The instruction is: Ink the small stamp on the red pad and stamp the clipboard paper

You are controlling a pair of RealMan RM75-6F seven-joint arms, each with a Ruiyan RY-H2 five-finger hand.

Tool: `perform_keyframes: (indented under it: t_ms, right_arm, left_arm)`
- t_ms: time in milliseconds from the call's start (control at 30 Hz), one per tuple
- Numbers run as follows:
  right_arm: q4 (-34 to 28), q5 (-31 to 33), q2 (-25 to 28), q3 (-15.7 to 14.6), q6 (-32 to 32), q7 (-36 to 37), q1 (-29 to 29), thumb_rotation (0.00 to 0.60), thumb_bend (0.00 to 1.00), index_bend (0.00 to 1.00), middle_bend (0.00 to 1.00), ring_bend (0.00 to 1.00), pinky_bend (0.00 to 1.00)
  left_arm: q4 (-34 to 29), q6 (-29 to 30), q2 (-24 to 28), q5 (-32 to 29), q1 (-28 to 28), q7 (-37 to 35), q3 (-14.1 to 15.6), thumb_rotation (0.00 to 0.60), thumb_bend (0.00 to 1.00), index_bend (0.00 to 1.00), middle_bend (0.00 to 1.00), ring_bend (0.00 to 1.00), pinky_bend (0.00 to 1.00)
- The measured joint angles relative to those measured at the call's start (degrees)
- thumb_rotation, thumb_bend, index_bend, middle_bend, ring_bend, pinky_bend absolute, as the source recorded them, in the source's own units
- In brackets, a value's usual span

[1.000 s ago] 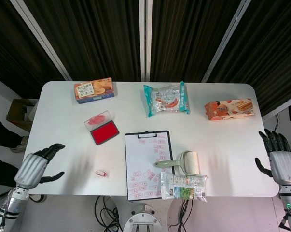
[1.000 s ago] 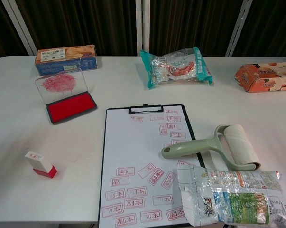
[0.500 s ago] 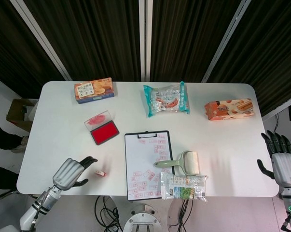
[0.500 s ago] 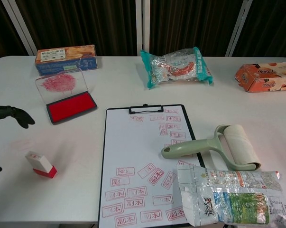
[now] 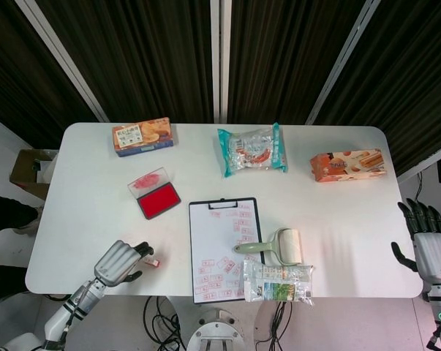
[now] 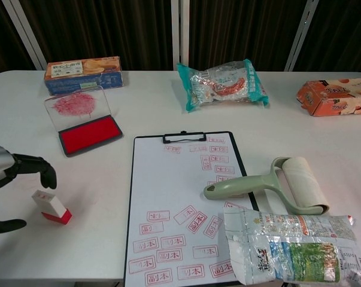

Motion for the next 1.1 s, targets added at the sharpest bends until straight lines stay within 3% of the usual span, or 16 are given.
perform_keyframes:
  t_ms: [1100]
  right_arm:
    - [0.5, 1.4, 0.0, 0.4, -1.4, 0.3, 0.0, 0.600, 0.27, 0.00, 0.00, 0.00, 0.00]
  left_arm:
    - [0.6, -1.7, -1.7, -1.3, -3.2, 0.7, 1.1, 0.600, 0.33, 0.48, 0.50, 0.92, 1.00]
